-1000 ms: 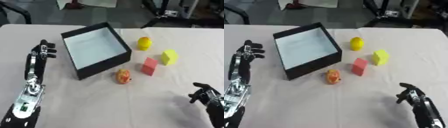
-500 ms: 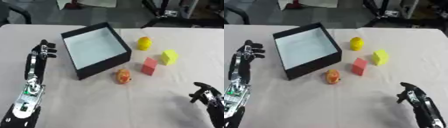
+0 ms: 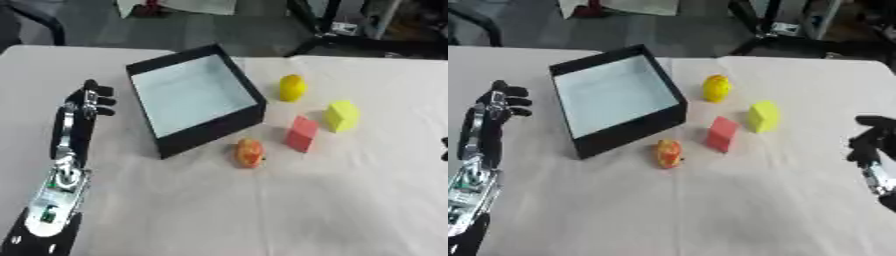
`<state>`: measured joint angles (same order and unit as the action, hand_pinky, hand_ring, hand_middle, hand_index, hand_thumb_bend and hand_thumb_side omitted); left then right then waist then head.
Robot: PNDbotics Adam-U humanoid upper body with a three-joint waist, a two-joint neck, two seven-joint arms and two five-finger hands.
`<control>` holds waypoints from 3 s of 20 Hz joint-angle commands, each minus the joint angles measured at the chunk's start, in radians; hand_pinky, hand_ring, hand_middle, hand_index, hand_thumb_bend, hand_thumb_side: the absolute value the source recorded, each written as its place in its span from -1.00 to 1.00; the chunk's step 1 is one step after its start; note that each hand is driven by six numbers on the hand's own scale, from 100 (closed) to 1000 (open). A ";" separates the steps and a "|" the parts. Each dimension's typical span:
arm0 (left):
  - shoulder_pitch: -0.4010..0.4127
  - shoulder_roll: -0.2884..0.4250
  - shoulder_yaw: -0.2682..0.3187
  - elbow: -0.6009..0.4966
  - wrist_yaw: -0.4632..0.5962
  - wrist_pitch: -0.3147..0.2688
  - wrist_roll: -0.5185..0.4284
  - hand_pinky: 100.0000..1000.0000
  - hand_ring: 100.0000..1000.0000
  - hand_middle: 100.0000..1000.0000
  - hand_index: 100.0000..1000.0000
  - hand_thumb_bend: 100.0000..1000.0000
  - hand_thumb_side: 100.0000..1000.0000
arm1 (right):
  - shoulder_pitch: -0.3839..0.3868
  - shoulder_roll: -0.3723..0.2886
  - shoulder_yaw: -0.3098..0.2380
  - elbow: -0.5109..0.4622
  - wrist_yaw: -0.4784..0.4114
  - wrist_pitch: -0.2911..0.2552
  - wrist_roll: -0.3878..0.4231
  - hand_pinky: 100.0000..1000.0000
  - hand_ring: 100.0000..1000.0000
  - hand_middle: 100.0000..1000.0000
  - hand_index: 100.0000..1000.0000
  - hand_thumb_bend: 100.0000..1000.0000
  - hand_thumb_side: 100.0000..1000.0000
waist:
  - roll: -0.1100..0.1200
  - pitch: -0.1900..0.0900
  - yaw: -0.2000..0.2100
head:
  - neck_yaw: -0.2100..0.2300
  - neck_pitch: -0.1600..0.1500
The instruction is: Pick up objects on the table and place them in the box.
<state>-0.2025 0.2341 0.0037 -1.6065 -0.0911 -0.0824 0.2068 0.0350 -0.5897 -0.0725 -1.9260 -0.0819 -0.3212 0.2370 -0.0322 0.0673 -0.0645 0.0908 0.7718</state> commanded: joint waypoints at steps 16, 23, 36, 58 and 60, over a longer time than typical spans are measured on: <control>-0.056 -0.015 -0.027 -0.030 0.001 -0.006 -0.047 0.05 0.14 0.10 0.21 -1.00 0.78 | -0.523 -0.274 0.167 0.507 0.031 -0.151 0.243 0.59 0.55 0.70 0.81 -1.00 -0.77 | 0.012 0.012 0.076 | -0.064 -0.002; -0.061 -0.026 -0.035 -0.029 0.000 -0.007 -0.062 0.06 0.14 0.10 0.22 -1.00 0.78 | -0.624 -0.213 0.195 0.635 0.096 -0.178 0.275 0.64 0.64 0.76 0.85 -1.00 -0.74 | 0.017 0.010 0.089 | -0.088 -0.002; -0.072 -0.047 -0.044 -0.032 -0.001 -0.009 -0.086 0.06 0.15 0.11 0.22 -1.00 0.78 | -0.718 -0.122 0.226 0.788 0.206 -0.213 0.316 0.70 0.74 0.82 0.89 -1.00 -0.15 | 0.031 0.007 0.112 | -0.122 -0.002; -0.084 -0.069 -0.050 -0.035 -0.005 -0.013 -0.104 0.06 0.16 0.11 0.23 -1.00 0.78 | -0.728 -0.053 0.250 0.886 0.405 -0.296 0.391 0.76 0.84 0.91 0.97 -1.00 -0.77 | 0.040 0.010 0.132 | -0.141 -0.002; -0.085 -0.070 -0.050 -0.036 -0.005 -0.013 -0.106 0.06 0.16 0.11 0.23 -1.00 0.78 | -0.728 -0.053 0.250 0.890 0.425 -0.301 0.395 0.76 0.85 0.92 0.97 -1.00 -0.76 | 0.041 0.010 0.134 | -0.142 -0.002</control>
<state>-0.2696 0.1578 -0.0448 -1.6168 -0.0960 -0.0949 0.1054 -0.6733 -0.6204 0.1848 -1.0334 0.3303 -0.5825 0.5962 -0.0040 0.0756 0.0690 -0.0477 0.7718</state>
